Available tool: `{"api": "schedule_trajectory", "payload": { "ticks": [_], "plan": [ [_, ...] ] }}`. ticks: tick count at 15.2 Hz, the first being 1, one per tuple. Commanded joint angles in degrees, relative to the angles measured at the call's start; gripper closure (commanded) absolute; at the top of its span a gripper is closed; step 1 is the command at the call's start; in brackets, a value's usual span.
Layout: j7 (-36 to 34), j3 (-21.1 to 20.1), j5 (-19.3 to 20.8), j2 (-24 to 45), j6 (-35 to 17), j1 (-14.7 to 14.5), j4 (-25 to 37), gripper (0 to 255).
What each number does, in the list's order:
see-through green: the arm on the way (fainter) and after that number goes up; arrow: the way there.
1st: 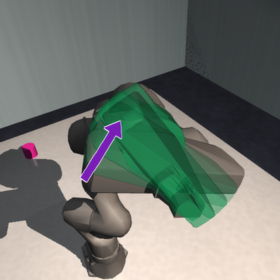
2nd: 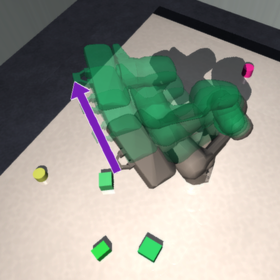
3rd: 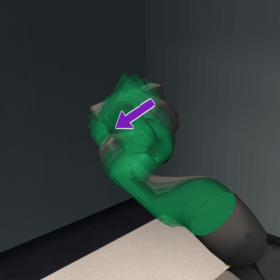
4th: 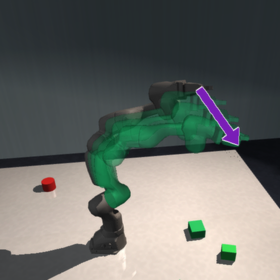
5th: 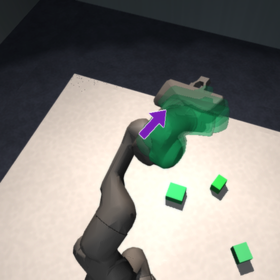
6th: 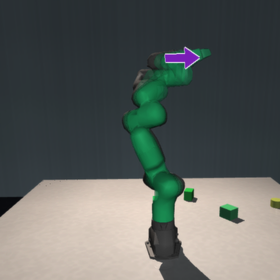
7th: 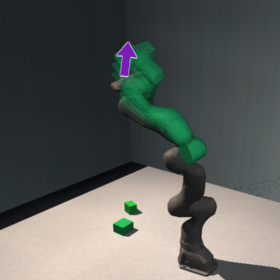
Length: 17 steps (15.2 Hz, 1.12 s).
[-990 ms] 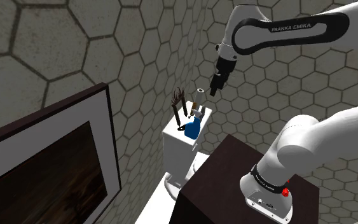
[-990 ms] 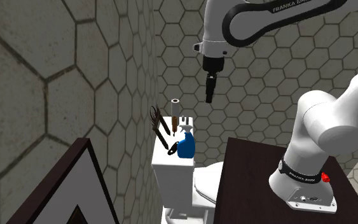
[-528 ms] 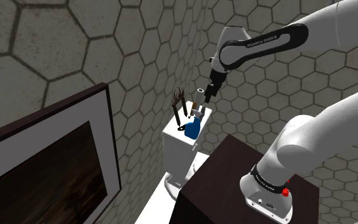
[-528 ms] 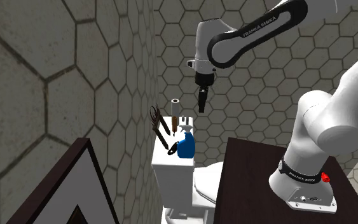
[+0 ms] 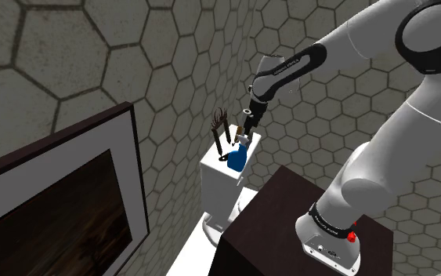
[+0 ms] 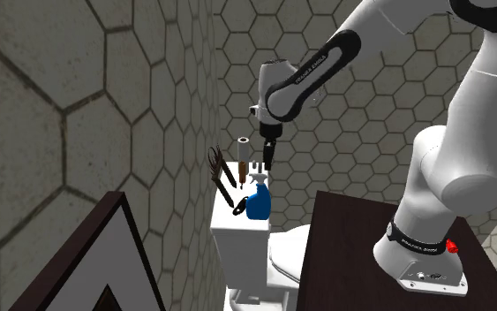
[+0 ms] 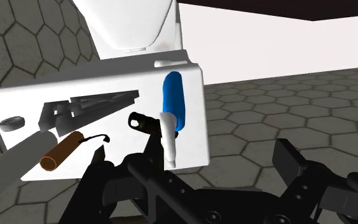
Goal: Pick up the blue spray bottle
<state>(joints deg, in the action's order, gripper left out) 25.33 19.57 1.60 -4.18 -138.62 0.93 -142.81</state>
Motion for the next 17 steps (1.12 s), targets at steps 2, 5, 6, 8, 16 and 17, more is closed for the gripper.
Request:
{"api": "schedule_trajectory", "payload": {
  "ticks": [2, 5, 6, 8, 16, 17],
  "plan": [
    [4.89, 1.08, -3.80, 7.39, -4.64, 0.52, 2.30, 0],
    [9.66, 0.58, -8.51, 14.89, -8.01, 1.76, 5.75, 0],
    [11.18, 0.13, -10.03, 17.36, -8.94, 2.43, 7.05, 0],
    [11.66, -0.31, -10.64, 18.35, -9.73, 2.82, 7.20, 0],
    [14.13, -2.30, -14.10, 23.35, -14.07, 4.21, 7.58, 0],
    [14.18, -2.31, -14.13, 23.39, -14.10, 4.25, 7.58, 255]
  ]
}}
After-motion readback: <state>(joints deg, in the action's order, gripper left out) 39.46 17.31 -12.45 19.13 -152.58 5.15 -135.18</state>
